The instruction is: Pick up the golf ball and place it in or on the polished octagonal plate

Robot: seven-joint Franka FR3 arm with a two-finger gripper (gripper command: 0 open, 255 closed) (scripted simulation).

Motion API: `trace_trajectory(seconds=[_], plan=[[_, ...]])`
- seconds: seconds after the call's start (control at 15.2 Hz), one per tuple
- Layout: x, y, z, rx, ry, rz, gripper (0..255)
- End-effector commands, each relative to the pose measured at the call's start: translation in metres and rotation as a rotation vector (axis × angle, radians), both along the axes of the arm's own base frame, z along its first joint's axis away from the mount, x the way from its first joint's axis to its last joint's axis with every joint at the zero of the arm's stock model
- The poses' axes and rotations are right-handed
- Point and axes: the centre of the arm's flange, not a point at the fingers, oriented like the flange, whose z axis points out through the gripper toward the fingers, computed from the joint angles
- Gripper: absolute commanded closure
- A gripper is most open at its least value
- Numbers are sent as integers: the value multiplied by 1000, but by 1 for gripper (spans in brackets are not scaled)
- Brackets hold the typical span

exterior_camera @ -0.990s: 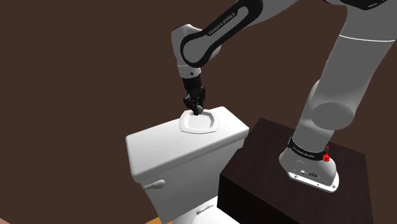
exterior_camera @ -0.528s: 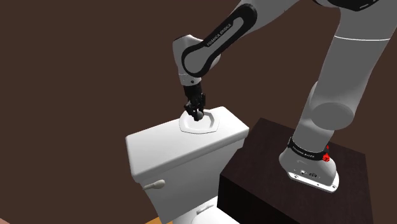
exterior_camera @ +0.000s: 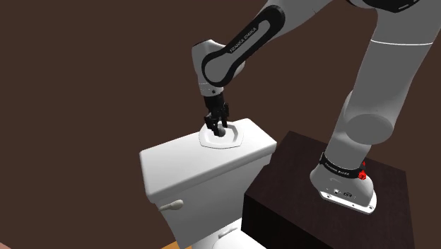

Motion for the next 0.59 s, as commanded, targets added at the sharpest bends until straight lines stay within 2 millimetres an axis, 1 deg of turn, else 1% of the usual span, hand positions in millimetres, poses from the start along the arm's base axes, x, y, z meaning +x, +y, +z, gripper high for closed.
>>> trace_trajectory(seconds=[0.0, 0.26, 0.46, 0.53], plan=[[0, 0, 0, 0, 0, 0, 0], [0, 0, 0, 0, 0, 0, 0], [8, 0, 39, 0, 0, 0, 0], [11, 0, 49, 0, 0, 0, 0]])
